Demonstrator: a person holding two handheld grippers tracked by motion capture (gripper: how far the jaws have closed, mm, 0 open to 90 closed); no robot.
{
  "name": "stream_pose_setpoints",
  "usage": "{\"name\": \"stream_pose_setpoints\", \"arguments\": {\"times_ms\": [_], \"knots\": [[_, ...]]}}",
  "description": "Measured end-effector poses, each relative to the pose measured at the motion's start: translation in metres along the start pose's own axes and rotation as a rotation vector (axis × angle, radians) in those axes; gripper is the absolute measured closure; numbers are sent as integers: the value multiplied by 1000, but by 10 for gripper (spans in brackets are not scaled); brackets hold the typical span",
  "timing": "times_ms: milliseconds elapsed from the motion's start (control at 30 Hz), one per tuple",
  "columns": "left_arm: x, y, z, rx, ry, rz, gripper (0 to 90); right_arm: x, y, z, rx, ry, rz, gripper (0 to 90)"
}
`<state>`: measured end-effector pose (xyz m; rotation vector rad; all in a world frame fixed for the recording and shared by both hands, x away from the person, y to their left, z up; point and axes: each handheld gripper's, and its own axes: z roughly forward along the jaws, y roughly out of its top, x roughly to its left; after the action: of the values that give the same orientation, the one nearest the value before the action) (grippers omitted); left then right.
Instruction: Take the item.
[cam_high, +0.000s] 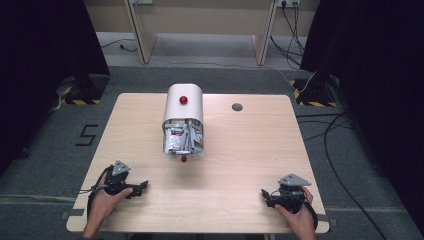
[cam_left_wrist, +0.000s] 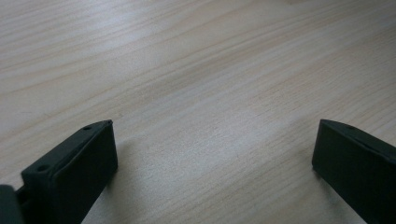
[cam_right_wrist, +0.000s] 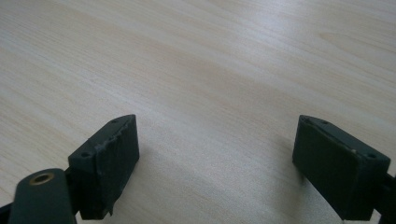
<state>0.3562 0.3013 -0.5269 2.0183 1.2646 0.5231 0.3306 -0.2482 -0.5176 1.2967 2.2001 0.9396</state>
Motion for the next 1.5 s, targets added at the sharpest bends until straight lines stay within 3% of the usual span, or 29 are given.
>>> {"name": "stream_pose_setpoints", "arguments": {"times_ms": [433,733,1333,1500], "knots": [[0,-1,0,-1,0,-1,0,0,0,-1,-2,7,6,173],[0,-1,-1,0,2,-1,0,1,0,-3,-63,12,28,211],[0,-1,-1,0,2,-1,0,31,27,-13,-175,68,5,215],[0,-1,-1,0,2,-1,0,41,42,-13,-191,75,-29,221]]}}
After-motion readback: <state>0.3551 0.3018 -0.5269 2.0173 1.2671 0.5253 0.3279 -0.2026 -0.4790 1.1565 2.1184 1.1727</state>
